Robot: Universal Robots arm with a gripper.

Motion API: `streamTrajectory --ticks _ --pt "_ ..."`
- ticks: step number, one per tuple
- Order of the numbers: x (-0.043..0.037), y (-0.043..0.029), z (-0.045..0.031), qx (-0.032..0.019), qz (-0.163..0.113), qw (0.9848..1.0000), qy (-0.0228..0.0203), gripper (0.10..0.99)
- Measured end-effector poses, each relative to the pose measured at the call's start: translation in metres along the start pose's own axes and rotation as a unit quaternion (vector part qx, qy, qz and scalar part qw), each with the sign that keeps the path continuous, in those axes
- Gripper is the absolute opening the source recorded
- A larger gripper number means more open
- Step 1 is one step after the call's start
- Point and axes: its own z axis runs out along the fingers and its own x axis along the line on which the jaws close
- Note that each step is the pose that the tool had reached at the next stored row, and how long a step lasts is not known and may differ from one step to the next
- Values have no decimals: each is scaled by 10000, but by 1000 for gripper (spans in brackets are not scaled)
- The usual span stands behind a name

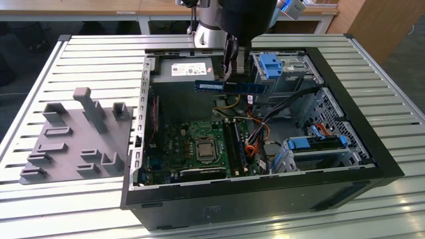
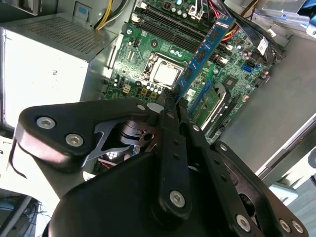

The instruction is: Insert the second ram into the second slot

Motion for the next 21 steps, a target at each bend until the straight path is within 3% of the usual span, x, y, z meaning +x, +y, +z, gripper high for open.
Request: streamTrajectory --ticks 21 --pt "0 0 0 7 385 9993 -15 137"
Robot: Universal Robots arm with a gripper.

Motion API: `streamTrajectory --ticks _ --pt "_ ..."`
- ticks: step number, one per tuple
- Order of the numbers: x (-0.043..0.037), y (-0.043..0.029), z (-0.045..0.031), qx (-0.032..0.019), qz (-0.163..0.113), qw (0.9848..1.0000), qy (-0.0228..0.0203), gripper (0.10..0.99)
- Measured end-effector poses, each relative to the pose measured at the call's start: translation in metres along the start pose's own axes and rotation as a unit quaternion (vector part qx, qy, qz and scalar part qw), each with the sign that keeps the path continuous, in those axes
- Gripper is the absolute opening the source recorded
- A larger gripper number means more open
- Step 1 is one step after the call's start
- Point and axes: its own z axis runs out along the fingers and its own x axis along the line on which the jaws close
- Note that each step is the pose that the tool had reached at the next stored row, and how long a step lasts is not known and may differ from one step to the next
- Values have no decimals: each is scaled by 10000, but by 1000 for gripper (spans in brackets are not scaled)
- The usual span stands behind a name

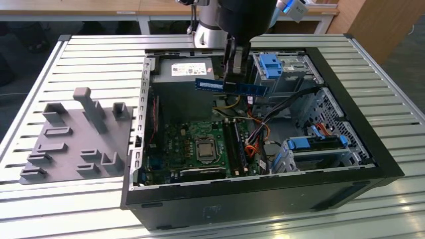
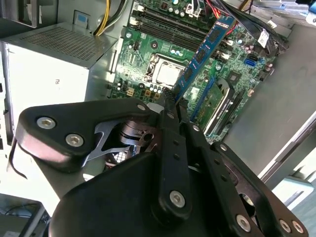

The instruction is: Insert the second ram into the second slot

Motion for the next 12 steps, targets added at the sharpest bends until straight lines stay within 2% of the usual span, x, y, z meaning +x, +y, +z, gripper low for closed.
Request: streamTrajectory --ticks 12 --pt "0 0 0 3 156 9999 -6 137"
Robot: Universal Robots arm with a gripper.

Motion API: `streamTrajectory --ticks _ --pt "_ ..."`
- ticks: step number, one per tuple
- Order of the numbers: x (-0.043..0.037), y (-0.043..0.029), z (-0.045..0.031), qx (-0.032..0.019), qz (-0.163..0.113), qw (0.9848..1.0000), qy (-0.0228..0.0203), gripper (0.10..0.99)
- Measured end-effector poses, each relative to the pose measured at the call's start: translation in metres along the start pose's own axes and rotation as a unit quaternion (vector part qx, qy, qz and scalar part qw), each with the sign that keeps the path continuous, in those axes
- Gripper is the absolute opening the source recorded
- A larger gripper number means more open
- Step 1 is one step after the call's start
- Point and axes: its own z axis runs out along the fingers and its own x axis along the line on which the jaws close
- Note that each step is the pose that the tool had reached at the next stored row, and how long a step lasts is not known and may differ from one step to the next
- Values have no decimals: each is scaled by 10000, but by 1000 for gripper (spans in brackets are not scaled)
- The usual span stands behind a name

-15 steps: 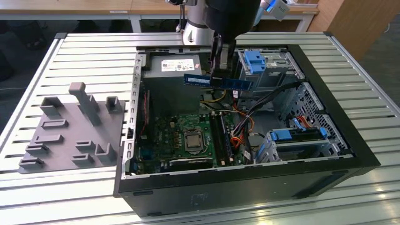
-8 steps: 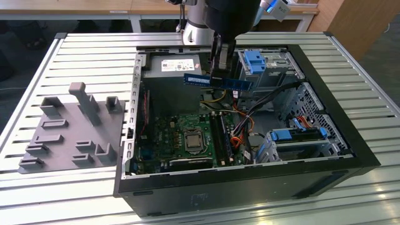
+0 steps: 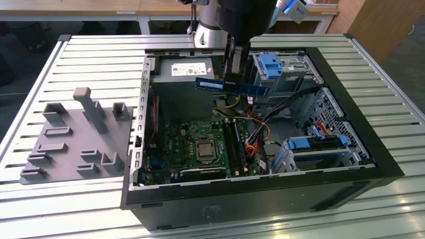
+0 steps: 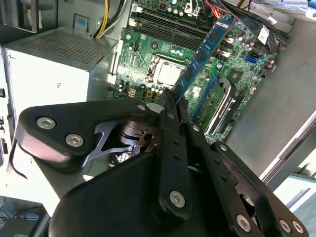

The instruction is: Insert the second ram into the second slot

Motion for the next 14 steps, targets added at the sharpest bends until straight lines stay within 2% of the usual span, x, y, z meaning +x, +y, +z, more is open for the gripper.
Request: streamTrajectory --ticks 14 --pt "0 0 0 3 158 9999 -6 137"
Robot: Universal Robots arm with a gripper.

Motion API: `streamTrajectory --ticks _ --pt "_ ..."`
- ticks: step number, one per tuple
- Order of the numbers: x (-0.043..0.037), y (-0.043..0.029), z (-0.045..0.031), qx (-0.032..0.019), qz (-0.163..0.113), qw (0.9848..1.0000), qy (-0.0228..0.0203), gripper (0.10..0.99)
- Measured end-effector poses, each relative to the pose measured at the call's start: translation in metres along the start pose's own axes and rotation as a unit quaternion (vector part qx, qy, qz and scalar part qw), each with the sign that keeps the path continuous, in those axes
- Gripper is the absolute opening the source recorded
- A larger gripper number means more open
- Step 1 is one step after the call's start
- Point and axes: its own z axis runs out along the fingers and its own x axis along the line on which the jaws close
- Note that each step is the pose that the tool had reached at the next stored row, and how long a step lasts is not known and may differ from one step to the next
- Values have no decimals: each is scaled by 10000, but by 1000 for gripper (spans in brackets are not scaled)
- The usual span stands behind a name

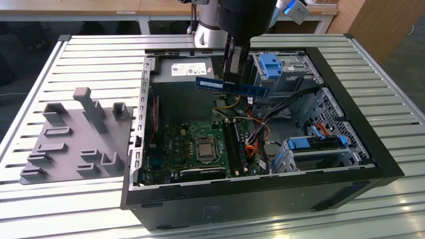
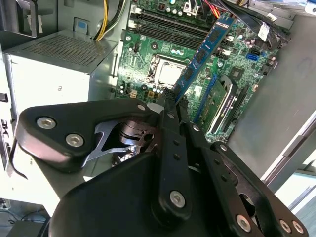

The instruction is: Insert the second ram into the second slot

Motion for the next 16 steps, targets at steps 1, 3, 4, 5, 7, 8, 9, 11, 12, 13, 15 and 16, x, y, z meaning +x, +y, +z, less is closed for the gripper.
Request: streamTrajectory --ticks 1,3,4,5,7,8,9,11,12,13,15,16 --pt "0 0 0 0 11 10000 0 137" --pt "0 0 0 0 32 10000 -1 137" --pt "0 0 0 1 42 10000 -1 137" --pt "0 0 0 1 53 10000 -2 137" --pt "0 0 0 1 74 10000 -3 137" --pt "0 0 0 1 85 10000 -3 137" --pt "0 0 0 1 95 10000 -3 137" --pt "0 0 0 2 115 9999 -4 137" --pt "0 0 0 2 125 9999 -4 137" --pt "0 0 0 2 135 9999 -5 137" --pt "0 0 0 3 154 9999 -6 137" --pt "0 0 0 3 164 9999 -6 137"
